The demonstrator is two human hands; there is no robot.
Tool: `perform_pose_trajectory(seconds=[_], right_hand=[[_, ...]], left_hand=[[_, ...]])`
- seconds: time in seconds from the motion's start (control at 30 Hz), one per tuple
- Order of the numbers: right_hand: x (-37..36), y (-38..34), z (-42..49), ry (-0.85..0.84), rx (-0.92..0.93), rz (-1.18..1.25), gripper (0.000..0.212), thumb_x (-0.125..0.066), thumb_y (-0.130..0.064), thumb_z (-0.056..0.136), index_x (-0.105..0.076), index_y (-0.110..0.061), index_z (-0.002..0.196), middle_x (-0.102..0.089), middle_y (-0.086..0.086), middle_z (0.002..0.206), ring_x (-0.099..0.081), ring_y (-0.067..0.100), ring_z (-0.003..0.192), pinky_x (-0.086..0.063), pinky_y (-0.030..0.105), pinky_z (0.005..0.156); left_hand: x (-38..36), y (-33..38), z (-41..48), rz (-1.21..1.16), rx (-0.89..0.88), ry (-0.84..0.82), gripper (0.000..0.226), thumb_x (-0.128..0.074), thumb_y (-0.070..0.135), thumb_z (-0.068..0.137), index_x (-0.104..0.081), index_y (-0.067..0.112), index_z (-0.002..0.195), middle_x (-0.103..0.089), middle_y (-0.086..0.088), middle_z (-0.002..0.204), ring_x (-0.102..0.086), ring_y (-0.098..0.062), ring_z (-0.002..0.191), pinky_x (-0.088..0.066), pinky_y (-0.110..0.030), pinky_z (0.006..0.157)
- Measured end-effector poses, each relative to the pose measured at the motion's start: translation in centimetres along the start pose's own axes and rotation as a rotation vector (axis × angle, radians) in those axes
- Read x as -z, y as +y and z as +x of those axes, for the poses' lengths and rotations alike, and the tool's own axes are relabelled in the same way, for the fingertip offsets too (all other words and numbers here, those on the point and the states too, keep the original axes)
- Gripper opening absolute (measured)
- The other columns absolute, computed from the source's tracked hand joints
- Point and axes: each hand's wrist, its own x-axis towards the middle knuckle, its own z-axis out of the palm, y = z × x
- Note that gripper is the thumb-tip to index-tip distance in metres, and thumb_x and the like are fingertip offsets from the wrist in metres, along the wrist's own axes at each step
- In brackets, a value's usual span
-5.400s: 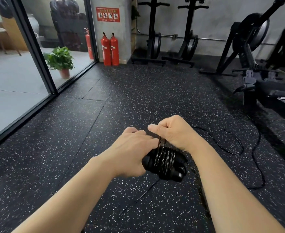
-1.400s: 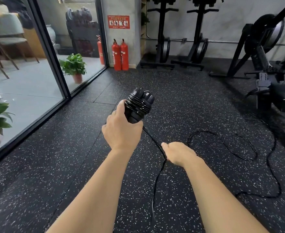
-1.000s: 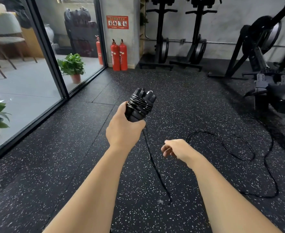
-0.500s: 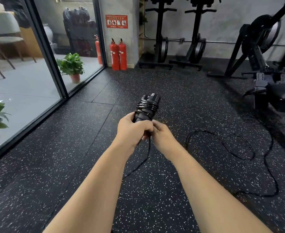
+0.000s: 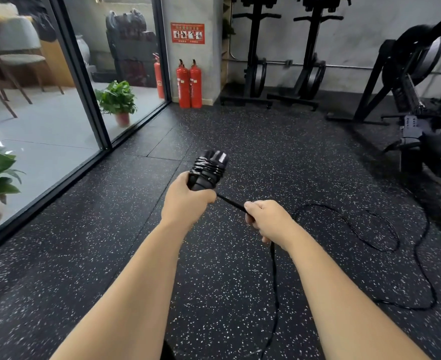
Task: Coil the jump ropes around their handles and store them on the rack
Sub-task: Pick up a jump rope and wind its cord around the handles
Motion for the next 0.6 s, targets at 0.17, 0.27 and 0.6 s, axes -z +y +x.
perform_pose_trajectory(seconds=[0.17, 0.27, 0.6], right_hand=[[0.8, -0.5, -1.1, -0.049, -0.050, -0.201, 0.034, -0.037, -0.025, 0.095, -0.053, -0.016, 0.067, -0.051, 0.001, 0.064, -0.045, 0.021, 0.063, -0.036, 0.034, 0.067], [1.2, -2.1, -2.3, 0.016, 0.061, -0.364, 0.034, -0.035, -0.026, 0.095, -0.055, -0.010, 0.073, -0.052, -0.001, 0.067, -0.047, 0.019, 0.067, -0.033, 0.033, 0.062], [0.8, -6.4, -6.1, 0.200, 0.420, -0.690, 0.042, -0.036, -0.039, 0.100, -0.039, -0.020, 0.063, -0.053, -0.005, 0.069, -0.048, 0.018, 0.065, -0.036, 0.031, 0.060]], left_hand=[[1.4, -0.8, 0.4, 0.397, -0.050, 0.117, 0.055, -0.069, 0.025, 0.071, -0.045, 0.042, 0.116, -0.067, 0.008, 0.089, -0.067, -0.022, 0.076, -0.055, -0.039, 0.077], [1.8, -1.2, 0.7, 0.568, -0.092, 0.172, 0.064, -0.067, 0.029, 0.075, -0.040, 0.036, 0.132, -0.066, 0.005, 0.094, -0.065, -0.024, 0.085, -0.050, -0.035, 0.073], [-0.3, -1.5, 0.3, 0.901, -0.243, 0.164, 0.040, -0.068, 0.045, 0.080, -0.051, 0.017, 0.103, -0.063, -0.003, 0.104, -0.060, -0.027, 0.096, -0.040, -0.033, 0.071]])
